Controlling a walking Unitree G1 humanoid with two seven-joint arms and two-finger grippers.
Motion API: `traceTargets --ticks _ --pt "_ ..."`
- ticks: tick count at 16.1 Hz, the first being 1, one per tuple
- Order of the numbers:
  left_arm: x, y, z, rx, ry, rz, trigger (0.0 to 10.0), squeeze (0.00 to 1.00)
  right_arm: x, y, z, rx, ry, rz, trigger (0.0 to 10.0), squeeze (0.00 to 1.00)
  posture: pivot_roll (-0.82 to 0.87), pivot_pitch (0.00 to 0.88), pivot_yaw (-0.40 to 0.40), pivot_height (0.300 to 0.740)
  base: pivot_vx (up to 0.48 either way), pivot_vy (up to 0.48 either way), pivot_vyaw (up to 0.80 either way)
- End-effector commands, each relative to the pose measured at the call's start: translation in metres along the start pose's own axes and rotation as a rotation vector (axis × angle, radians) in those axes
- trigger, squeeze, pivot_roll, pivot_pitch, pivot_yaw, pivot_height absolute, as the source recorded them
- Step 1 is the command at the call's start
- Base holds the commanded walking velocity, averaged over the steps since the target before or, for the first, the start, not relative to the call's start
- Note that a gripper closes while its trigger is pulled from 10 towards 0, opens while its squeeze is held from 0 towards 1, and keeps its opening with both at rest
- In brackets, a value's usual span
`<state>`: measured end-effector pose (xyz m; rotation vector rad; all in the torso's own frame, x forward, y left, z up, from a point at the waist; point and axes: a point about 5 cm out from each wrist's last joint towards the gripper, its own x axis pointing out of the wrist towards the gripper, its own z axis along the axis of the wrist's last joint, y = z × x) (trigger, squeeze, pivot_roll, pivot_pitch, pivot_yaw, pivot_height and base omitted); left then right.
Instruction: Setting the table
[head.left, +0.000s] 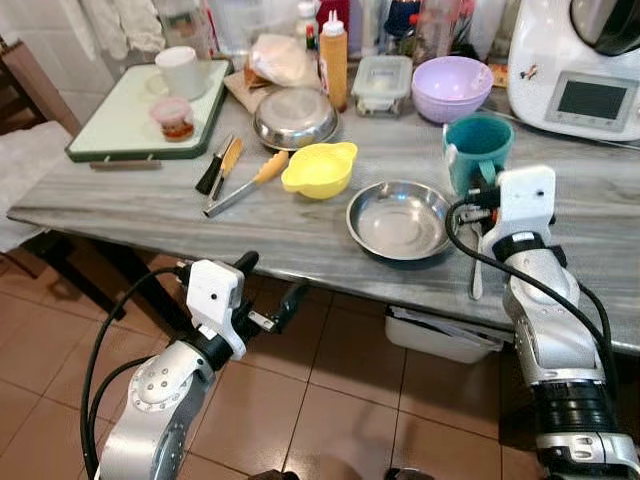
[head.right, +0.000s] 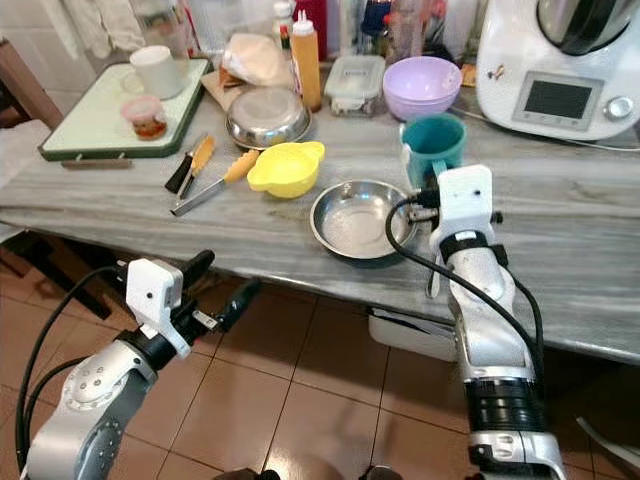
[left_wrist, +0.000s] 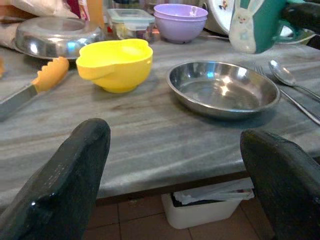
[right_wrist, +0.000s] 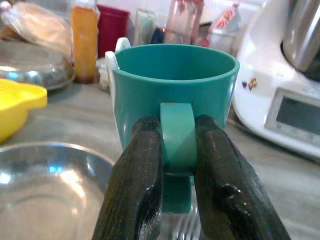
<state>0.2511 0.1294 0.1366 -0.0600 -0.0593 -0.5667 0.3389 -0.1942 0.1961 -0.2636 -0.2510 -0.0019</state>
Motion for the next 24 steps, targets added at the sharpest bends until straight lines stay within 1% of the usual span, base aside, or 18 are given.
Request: traceTargets --ticks 1,4,6,7,8,9,10,11,13,14,15,16,18,20,22,23,24 --pt "0.000 0.003 0.007 0.009 -0.015 0.031 10.0 0.00 -0.005 0.004 0.012 -0.009 -0.068 -0.021 10.0 0.00 0.04 0.163 0.083 0.740 0.000 0.000 0.00" --pt "0.002 0.012 0.005 0.015 -0.010 0.104 10.0 0.00 -0.027 0.013 0.013 -0.010 -0.079 -0.025 10.0 0.00 0.00 0.136 0.082 0.740 0.000 0.000 0.00" --pt "-0.001 0.021 0.000 0.052 0.008 0.184 10.0 0.00 -0.046 0.016 0.017 -0.005 -0.080 -0.043 10.0 0.00 -0.03 0.125 0.084 0.740 0.000 0.000 0.00" --pt "-0.003 0.025 -0.003 0.054 0.017 0.220 10.0 0.00 -0.054 0.016 0.018 -0.009 -0.074 -0.058 10.0 0.00 -0.03 0.120 0.081 0.740 0.000 0.000 0.00" --pt "-0.003 0.030 -0.005 0.076 0.023 0.261 10.0 0.00 -0.067 0.014 0.016 -0.006 -0.052 -0.078 10.0 0.00 -0.05 0.112 0.078 0.740 0.000 0.000 0.00" --pt "-0.004 0.034 -0.006 0.079 0.022 0.290 10.0 0.00 -0.078 0.014 0.012 -0.004 -0.028 -0.084 10.0 0.00 -0.06 0.111 0.075 0.740 0.000 0.000 0.00" --pt "-0.003 0.036 -0.007 0.073 0.019 0.309 10.0 0.00 -0.086 0.015 0.010 -0.006 -0.007 -0.087 10.0 0.00 -0.06 0.108 0.073 0.740 0.000 0.000 0.00" --pt "-0.003 0.037 -0.007 0.074 0.017 0.320 10.0 0.00 -0.090 0.015 0.008 -0.008 0.003 -0.090 10.0 0.00 -0.06 0.108 0.073 0.740 0.000 0.000 0.00" --pt "-0.004 0.043 -0.006 0.085 0.002 0.376 10.0 0.00 -0.110 0.012 0.004 -0.028 0.052 -0.122 10.0 0.00 -0.08 0.104 0.069 0.740 0.000 0.000 0.00" --pt "-0.004 0.044 -0.006 0.087 -0.006 0.393 10.0 0.00 -0.114 0.011 0.004 -0.037 0.066 -0.127 10.0 0.00 -0.09 0.101 0.070 0.740 0.000 0.000 0.00" --pt "-0.004 0.046 -0.006 0.090 -0.015 0.413 10.0 0.00 -0.116 0.010 0.003 -0.039 0.071 -0.131 10.0 0.00 -0.10 0.099 0.067 0.740 0.000 0.000 0.00" --pt "-0.003 0.052 -0.004 0.095 -0.035 0.471 10.0 0.00 -0.117 0.010 0.003 -0.045 0.075 -0.138 10.0 0.00 -0.11 0.092 0.059 0.740 0.000 0.000 0.00" --pt "0.000 0.054 -0.003 0.071 -0.053 0.480 10.0 0.00 -0.115 0.009 0.007 -0.073 0.060 -0.123 10.0 0.00 -0.12 0.087 0.048 0.740 0.000 0.000 0.00" --pt "0.006 0.048 -0.005 0.047 -0.066 0.450 10.0 0.00 -0.111 0.006 0.009 -0.084 0.053 -0.112 10.0 0.00 -0.13 0.084 0.039 0.740 0.000 0.000 0.00" --pt "0.012 0.036 -0.008 0.014 -0.075 0.391 10.0 0.00 -0.103 0.005 0.014 -0.109 0.030 -0.091 10.0 0.00 -0.14 0.080 0.037 0.740 0.000 0.000 0.00" --pt "0.013 0.035 -0.009 0.011 -0.077 0.382 10.0 0.00 -0.102 0.005 0.015 -0.120 0.022 -0.086 10.0 0.00 -0.14 0.080 0.037 0.740 0.000 0.000 0.00" --pt "0.016 0.028 -0.009 -0.006 -0.080 0.336 10.0 0.00 -0.095 0.006 0.020 -0.135 -0.008 -0.074 10.0 0.00 -0.14 0.080 0.040 0.740 0.262 0.000 0.00"
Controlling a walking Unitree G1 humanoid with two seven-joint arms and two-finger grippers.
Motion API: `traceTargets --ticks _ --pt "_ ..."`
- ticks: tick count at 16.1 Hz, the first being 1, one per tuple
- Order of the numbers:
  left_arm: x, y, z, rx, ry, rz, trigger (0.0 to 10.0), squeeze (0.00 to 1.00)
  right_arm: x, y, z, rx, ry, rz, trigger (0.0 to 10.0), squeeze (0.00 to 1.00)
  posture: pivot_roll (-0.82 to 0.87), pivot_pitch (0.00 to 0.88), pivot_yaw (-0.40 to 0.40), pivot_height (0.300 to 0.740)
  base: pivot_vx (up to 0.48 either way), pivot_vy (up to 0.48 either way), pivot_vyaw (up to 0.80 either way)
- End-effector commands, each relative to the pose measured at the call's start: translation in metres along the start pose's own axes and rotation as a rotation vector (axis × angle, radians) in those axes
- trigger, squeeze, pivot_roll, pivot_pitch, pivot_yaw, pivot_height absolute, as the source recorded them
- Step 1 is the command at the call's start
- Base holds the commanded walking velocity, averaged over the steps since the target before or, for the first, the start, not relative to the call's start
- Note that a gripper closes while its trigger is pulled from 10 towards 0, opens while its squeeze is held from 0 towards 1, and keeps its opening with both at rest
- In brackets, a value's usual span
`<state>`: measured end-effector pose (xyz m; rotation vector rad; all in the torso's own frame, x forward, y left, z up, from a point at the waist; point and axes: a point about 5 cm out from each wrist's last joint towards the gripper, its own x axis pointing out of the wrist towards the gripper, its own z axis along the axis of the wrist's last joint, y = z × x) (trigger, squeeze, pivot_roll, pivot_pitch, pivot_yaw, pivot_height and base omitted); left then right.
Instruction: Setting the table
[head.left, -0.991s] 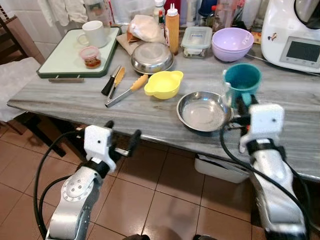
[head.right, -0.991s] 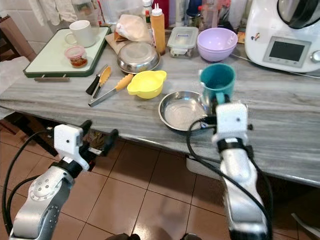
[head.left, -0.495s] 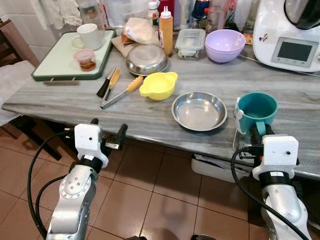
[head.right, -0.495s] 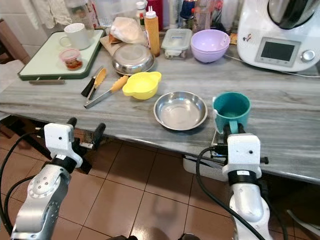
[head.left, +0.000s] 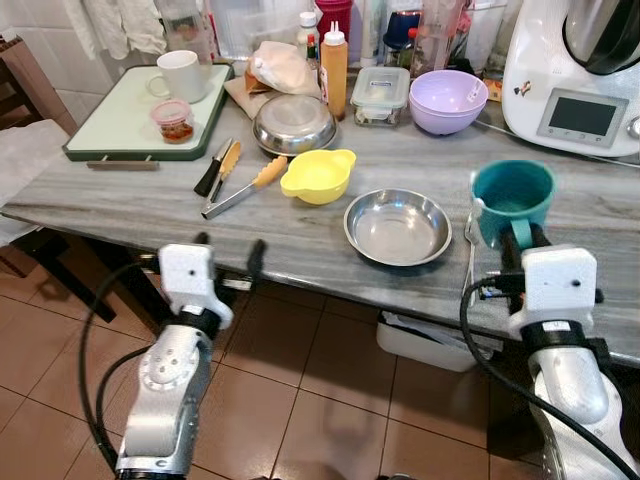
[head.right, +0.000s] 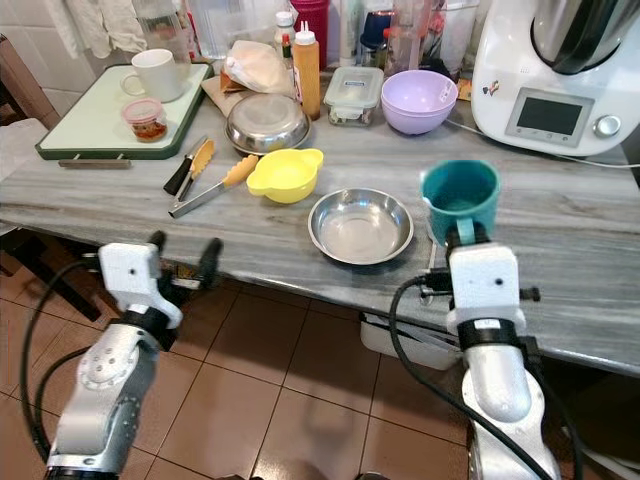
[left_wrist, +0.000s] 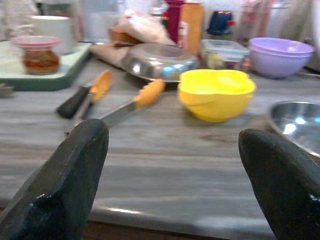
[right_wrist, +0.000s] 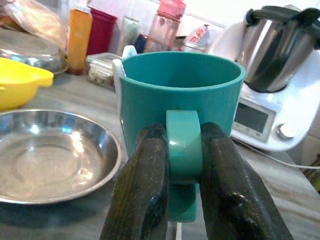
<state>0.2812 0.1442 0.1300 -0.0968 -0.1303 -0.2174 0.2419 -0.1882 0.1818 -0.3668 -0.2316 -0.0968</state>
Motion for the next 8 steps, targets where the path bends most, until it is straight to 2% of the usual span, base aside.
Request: traceTargets --ticks 1,8 --pt "-0.0012 -0.0049 -0.0029 -0.014 0.006 -0.036 10.0 0.00 0.0055 -0.0013 0.0109 -0.015 -0.048 -0.002 10.0 0.00 -0.14 0.080 0.040 0.740 0.262 0.000 0.00" --pt "-0.0025 -0.0114 -0.0032 -0.034 0.007 -0.102 10.0 0.00 0.0057 0.0001 0.0118 -0.015 -0.044 0.001 10.0 0.00 -0.14 0.094 0.049 0.740 0.346 0.000 0.00"
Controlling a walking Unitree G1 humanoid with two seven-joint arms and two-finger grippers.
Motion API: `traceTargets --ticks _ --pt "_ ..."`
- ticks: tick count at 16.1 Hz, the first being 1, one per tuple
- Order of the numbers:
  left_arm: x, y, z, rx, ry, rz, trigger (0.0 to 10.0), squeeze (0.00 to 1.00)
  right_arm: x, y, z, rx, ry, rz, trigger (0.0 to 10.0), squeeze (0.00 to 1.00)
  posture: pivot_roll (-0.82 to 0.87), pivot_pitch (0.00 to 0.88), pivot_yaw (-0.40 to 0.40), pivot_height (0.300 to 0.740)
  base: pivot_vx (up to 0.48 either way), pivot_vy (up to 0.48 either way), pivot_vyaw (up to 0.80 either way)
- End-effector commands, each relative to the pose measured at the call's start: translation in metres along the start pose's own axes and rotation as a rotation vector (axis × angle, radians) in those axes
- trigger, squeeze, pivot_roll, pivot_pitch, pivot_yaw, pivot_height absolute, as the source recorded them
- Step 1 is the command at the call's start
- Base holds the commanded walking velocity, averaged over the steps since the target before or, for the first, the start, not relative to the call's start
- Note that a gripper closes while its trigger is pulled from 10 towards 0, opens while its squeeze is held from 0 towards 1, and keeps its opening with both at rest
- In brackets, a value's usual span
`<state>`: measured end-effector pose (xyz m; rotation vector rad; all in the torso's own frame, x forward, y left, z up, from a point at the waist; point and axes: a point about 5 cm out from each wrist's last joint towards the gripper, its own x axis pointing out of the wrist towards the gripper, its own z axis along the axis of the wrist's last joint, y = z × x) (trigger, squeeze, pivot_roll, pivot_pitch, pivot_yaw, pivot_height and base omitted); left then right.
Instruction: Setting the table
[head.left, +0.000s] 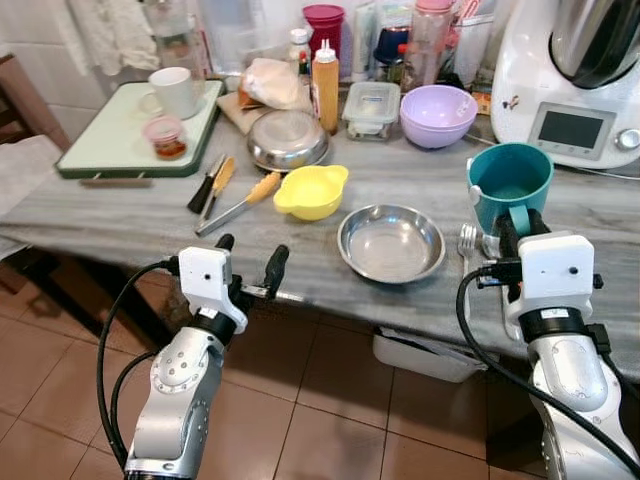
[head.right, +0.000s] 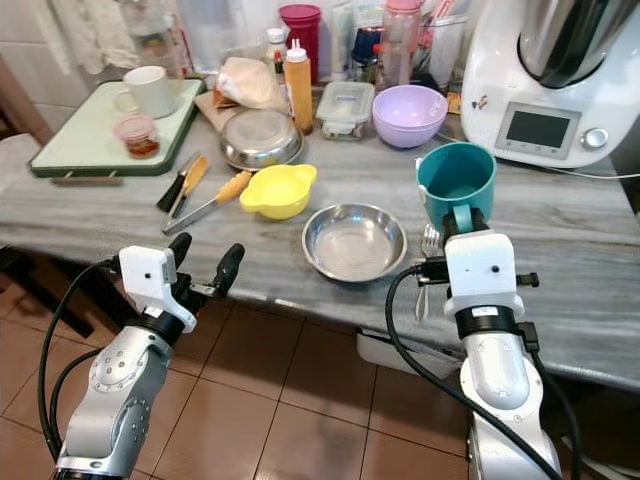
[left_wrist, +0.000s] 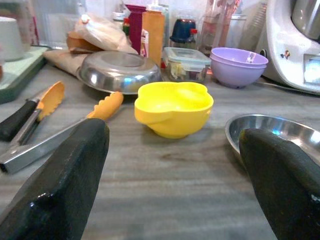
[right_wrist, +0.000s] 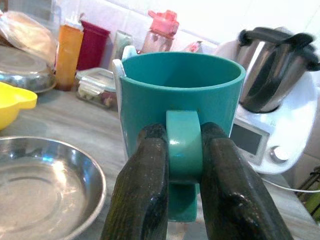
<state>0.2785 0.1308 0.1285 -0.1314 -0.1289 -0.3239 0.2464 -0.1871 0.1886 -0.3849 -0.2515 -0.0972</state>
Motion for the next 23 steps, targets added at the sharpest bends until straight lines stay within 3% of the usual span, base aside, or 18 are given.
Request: traceTargets --ticks 1,12,17,23 --pt "-0.003 0.001 0.000 0.007 0.005 -0.003 10.0 0.00 0.000 0.001 0.006 0.002 -0.022 0.005 10.0 0.00 -0.14 0.095 0.049 0.740 0.386 0.000 0.00" --pt "-0.010 0.001 -0.002 0.019 0.027 -0.042 10.0 0.00 0.002 0.010 0.006 0.022 -0.022 0.036 10.0 0.00 -0.12 0.099 0.048 0.740 0.314 0.000 0.00" --pt "-0.028 -0.004 0.002 0.006 0.075 -0.251 10.0 0.00 0.010 0.023 0.009 0.093 -0.027 0.125 10.0 0.00 -0.10 0.111 0.055 0.740 0.000 0.000 0.00" --pt "-0.043 0.003 0.003 0.009 0.146 -0.380 10.0 0.00 0.029 0.033 0.007 0.209 0.000 0.193 10.0 0.00 -0.08 0.124 0.069 0.740 0.000 0.000 0.00"
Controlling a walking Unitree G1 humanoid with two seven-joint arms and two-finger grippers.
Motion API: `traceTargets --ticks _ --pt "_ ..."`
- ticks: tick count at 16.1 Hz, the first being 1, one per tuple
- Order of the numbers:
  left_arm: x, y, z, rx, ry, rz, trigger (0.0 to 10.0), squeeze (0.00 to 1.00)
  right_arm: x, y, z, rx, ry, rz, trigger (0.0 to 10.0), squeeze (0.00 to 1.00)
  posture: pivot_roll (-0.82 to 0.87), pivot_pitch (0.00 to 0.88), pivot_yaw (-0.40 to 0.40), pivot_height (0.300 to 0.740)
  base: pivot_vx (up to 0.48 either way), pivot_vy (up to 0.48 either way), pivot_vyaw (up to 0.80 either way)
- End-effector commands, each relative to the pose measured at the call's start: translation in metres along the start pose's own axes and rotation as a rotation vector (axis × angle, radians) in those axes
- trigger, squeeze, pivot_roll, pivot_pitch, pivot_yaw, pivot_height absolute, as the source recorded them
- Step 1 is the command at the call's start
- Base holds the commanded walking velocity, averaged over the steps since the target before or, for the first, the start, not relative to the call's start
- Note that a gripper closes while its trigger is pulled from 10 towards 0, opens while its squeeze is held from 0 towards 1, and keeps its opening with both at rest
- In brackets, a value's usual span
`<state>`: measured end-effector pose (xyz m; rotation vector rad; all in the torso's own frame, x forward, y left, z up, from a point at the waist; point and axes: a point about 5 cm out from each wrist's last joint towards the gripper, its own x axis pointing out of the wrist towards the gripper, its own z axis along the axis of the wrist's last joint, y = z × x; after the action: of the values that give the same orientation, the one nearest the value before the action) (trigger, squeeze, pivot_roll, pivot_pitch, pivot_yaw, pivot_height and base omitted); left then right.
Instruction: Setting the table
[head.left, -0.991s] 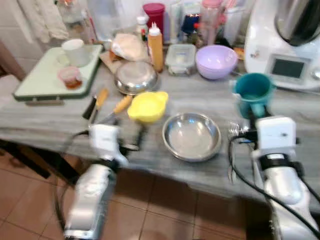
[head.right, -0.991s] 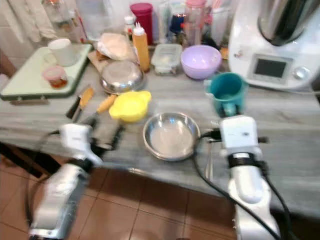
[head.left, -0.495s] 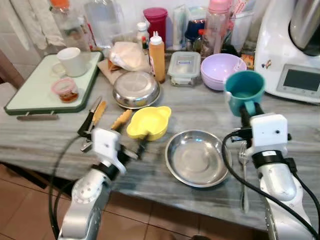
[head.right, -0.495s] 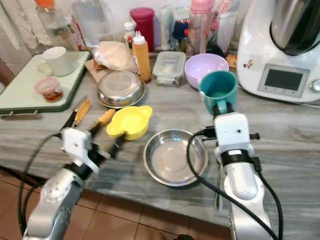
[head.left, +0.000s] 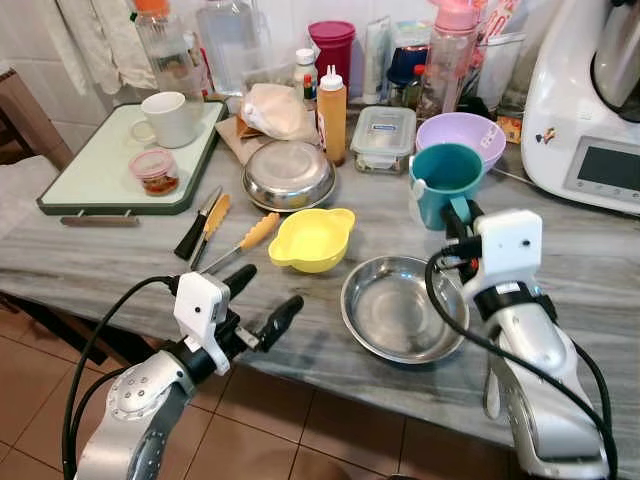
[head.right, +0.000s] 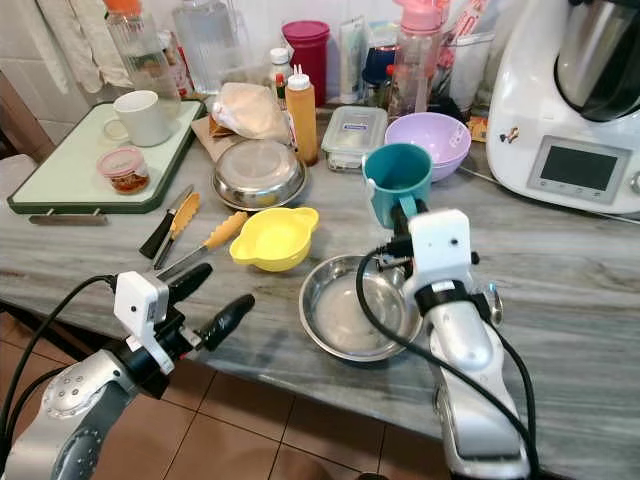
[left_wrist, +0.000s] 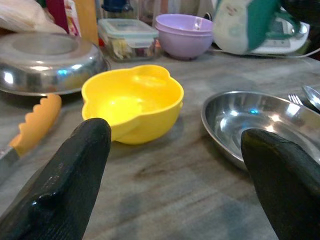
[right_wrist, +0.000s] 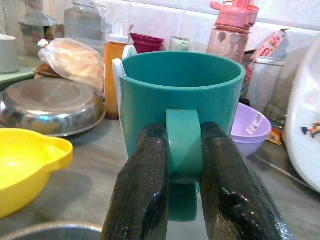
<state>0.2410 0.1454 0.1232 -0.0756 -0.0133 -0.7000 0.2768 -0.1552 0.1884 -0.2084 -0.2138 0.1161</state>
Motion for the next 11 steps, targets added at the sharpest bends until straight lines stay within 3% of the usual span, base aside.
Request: traceTargets --ticks 1,5,11 --pt "-0.004 0.000 0.000 0.003 0.012 -0.013 10.0 0.00 0.003 -0.001 0.001 0.019 -0.001 -0.004 10.0 0.00 -0.08 0.125 0.069 0.740 0.000 0.000 0.00" --pt "-0.002 0.003 -0.009 -0.023 0.033 -0.032 10.0 0.00 0.012 -0.005 -0.014 0.068 0.042 -0.003 10.0 0.00 -0.07 0.123 0.075 0.740 0.000 0.000 0.00" --pt "-0.004 0.007 -0.008 -0.030 0.028 -0.050 10.0 0.00 0.019 -0.006 -0.032 0.095 0.087 0.017 10.0 0.00 -0.06 0.124 0.077 0.740 0.000 0.000 0.00"
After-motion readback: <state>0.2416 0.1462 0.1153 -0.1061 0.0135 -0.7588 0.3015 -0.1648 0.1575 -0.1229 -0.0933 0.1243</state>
